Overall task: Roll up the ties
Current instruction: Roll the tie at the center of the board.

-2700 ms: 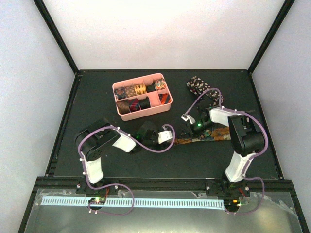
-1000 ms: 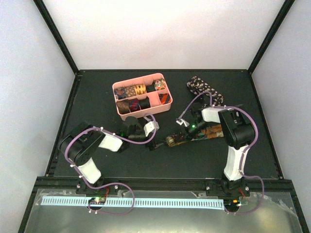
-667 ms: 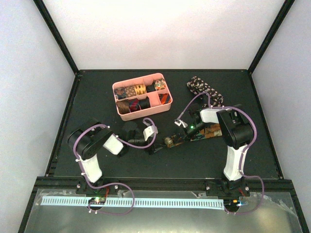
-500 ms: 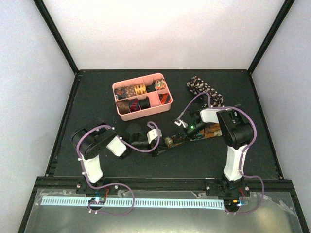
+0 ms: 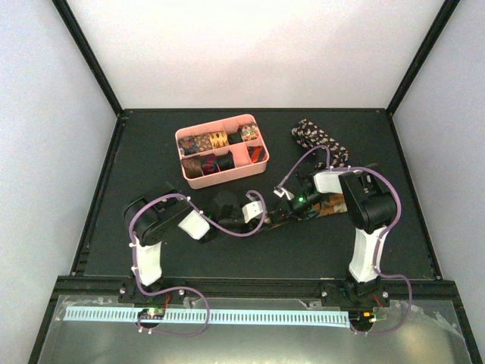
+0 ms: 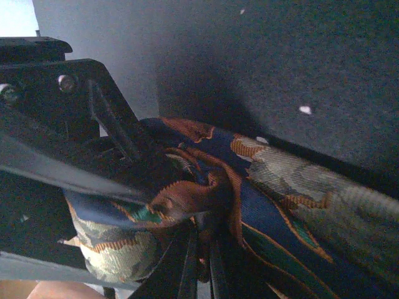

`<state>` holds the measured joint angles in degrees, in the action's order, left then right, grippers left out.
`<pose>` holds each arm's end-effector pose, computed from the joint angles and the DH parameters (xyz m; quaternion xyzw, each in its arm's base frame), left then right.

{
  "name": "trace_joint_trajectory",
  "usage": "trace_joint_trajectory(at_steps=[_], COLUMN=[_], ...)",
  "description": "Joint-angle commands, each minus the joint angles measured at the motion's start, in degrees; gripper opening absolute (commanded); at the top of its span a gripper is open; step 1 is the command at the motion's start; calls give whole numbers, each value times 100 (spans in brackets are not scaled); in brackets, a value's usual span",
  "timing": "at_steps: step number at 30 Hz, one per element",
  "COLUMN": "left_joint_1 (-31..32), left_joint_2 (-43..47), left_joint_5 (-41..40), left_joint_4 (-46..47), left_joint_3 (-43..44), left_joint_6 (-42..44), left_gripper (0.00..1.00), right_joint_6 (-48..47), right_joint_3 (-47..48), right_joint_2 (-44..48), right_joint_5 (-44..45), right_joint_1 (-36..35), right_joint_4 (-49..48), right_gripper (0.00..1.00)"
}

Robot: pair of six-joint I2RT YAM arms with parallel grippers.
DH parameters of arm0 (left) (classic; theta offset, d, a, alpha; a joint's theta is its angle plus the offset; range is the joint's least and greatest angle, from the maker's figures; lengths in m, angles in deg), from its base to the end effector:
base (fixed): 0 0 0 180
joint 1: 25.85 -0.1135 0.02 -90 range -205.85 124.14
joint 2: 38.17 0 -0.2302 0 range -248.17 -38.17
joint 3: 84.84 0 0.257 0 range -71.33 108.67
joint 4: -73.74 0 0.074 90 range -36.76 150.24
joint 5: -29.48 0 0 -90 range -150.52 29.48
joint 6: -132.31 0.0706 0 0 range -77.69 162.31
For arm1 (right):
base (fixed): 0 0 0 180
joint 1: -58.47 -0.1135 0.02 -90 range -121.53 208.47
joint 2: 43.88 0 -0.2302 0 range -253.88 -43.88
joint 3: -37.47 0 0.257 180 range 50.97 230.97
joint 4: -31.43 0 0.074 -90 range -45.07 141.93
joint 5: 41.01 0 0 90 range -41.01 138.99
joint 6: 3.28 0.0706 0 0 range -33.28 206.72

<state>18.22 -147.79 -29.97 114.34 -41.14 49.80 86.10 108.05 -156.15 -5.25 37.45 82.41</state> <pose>0.2078 -0.2511 0.0380 0.4814 0.6726 -0.3733 0.4201 0.2537 0.1589 0.0405 0.1566 -0.8760 -0.4449 0.1011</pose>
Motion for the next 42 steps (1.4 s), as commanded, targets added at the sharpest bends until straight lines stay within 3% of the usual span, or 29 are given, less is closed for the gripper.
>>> trace_joint_trajectory(at_steps=[1,6,11,13,17,24,26,29,32,35,42], left_joint_1=[71,90,119,119,119,119,126,110,102,93,84], left_joint_2=[-17,-31,-111,-29,172,274,222,187,178,178,16], left_joint_5=[-317,-394,-411,-447,-476,-522,-572,-623,-750,-854,-880], left_joint_4=[-1399,-1514,-1866,-2129,-2984,-4070,-4224,-4285,-4460,-4639,-5075], left_joint_3=[486,529,737,758,882,1141,1204,1223,1296,1350,1586], left_joint_6=[696,758,808,1012,1540,2056,2051,1974,1809,1691,1557], left_gripper=[45,52,40,35,29,28,28,28,28,28,28], right_joint_6=[179,238,199,141,60,7,54,13,1,355,781], right_joint_3=[-281,-361,-350,-382,-515,-855,-913,-759,-394,-547,-938], right_joint_2=[73,164,224,414,1081,2743,3022,2827,2103,1591,1333], right_joint_5=[821,814,837,869,793,683,877,1030,-39,-533,-508], right_joint_1=[54,48,51,106,439,639,650,694,783,756,306], right_joint_4=[-223,-311,-274,-238,-239,-913,-1282,-1462,-1110,-1167,-1742], right_gripper=[2,2,2,15,50,83,98,100,100,90,76])
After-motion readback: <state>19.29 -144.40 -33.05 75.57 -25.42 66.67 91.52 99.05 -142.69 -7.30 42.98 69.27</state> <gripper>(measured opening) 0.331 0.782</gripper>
